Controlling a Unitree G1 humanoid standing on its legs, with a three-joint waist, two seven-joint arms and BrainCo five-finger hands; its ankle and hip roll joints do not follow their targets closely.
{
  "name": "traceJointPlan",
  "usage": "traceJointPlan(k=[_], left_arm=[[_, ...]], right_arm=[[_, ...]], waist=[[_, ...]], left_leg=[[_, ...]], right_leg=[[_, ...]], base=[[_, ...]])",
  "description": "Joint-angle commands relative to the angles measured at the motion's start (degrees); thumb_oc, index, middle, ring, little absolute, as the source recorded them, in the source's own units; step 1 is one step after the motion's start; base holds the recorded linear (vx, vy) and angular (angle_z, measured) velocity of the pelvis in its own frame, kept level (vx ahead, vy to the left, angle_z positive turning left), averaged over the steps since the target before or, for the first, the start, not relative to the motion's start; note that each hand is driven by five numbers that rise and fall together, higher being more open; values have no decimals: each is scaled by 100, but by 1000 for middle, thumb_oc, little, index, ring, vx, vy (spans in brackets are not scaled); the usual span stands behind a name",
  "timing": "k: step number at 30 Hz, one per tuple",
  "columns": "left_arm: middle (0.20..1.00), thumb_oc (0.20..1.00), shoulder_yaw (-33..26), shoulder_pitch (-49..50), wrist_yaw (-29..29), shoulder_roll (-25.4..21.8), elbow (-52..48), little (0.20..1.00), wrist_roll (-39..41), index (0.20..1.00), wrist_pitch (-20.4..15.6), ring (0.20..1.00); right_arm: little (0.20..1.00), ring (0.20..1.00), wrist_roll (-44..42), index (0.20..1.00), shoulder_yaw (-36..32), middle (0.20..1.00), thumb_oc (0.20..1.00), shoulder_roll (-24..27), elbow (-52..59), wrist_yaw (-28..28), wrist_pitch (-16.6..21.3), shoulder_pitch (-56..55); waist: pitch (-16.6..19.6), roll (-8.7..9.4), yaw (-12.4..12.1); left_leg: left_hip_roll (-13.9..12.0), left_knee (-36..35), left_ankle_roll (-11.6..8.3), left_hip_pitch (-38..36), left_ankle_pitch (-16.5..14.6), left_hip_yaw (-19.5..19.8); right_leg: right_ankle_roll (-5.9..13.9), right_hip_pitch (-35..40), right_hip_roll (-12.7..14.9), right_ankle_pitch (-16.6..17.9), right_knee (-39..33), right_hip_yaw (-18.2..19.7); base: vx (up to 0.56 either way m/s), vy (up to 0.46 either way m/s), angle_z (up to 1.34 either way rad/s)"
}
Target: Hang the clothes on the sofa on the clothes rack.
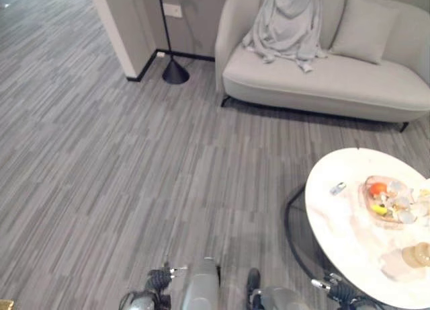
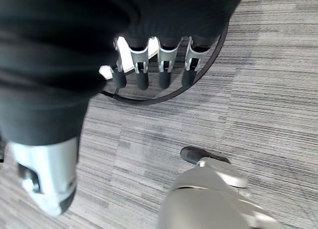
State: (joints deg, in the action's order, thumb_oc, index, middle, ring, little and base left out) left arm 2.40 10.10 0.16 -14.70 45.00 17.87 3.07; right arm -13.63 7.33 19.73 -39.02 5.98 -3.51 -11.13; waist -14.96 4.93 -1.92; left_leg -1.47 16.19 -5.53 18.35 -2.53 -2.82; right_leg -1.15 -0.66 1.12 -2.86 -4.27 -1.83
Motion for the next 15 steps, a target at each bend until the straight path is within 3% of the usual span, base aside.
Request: traceJointPlan(k=[1, 3, 4, 5, 7, 9, 13, 14, 15], left_arm=[[1000, 1000, 154, 46, 54, -384, -536, 1000, -18, 1000, -182, 1000], [1000, 1000, 236, -44, 63, -446, -560, 1000, -147, 1000, -179, 1000], [1000, 1000, 196, 28, -17, -492, -586, 1000, -199, 1000, -174, 1000], [1000, 1000, 188, 23, -31, -518, -651, 1000, -205, 1000, -178, 1000], [1000, 1000, 178, -6, -69, -592, -704, 1000, -200, 1000, -189, 1000], [1000, 1000, 232, -105, -168, -732, -779, 1000, -186, 1000, -221, 1000], [1000, 1000, 333, -286, -224, -894, -923, 1000, -133, 1000, -254, 1000], [1000, 1000, 332, -305, -215, -907, -946, 1000, -146, 1000, -231, 1000], [1000, 1000, 320, -333, -204, -890, -995, 1000, -142, 1000, -243, 1000]], right_arm=[[1000, 1000, -89, 1000, -35, 1000, 1000, 302, 335, -174, 128, -50], [1000, 1000, -34, 1000, -32, 1000, 1000, 368, 190, -220, 110, 44], [1000, 1000, 60, 1000, -47, 1000, 1000, 344, 92, -121, 110, -12], [1000, 1000, 137, 1000, -63, 1000, 1000, 346, 111, -79, 105, -9], [1000, 1000, 175, 1000, -105, 1000, 1000, 351, 132, -33, 105, -8], [1000, 1000, 159, 1000, -174, 1000, 1000, 372, 171, 51, 101, -7], [1000, 1000, 44, 1000, -260, 1000, 1000, 273, 232, 21, 153, 93], [1000, 1000, 19, 1000, -283, 1000, 1000, 225, 260, 18, 142, 102], [1000, 1000, -13, 1000, -293, 1000, 1000, 163, 273, -8, 145, 104]], waist=[[170, -220, -182], [265, -221, -251], [514, -277, -270], [596, -297, -284], [681, -196, -308], [707, -152, -278], [525, -296, -17], [492, -412, 20], [423, -541, 127]], left_leg=[[-58, -1404, 219, 137, 867, -246], [-26, -1974, 156, 360, 958, -264], [-1, -2114, 222, 178, 1149, -159], [52, -2022, 225, 155, 1389, -175], [194, -1877, 352, -26, 1326, -265], [303, -1781, 467, -279, 1105, -333], [450, -1865, 758, -1072, 611, -410], [398, -1884, 811, -1232, 508, -422], [402, -1935, 872, -1599, 288, -338]], right_leg=[[402, 1204, -18, -479, -46, -77], [469, 1420, -24, -660, -73, 87], [589, 1570, 36, -738, -73, 245], [646, 1677, 159, -751, -73, 245], [834, 1642, 500, -646, 263, 299], [978, 1277, 734, 72, 1217, 396], [929, 393, 949, 1548, 3333, 345], [879, 116, 1003, 1600, 3676, 236], [719, -383, 1074, 1074, 3751, -52]], base=[[425, 44, -46], [581, 118, -17], [762, 251, 2], [745, 274, -16], [519, 209, -57], [424, 196, -83], [362, 214, -30], [514, 249, -17], [518, 195, -13]])
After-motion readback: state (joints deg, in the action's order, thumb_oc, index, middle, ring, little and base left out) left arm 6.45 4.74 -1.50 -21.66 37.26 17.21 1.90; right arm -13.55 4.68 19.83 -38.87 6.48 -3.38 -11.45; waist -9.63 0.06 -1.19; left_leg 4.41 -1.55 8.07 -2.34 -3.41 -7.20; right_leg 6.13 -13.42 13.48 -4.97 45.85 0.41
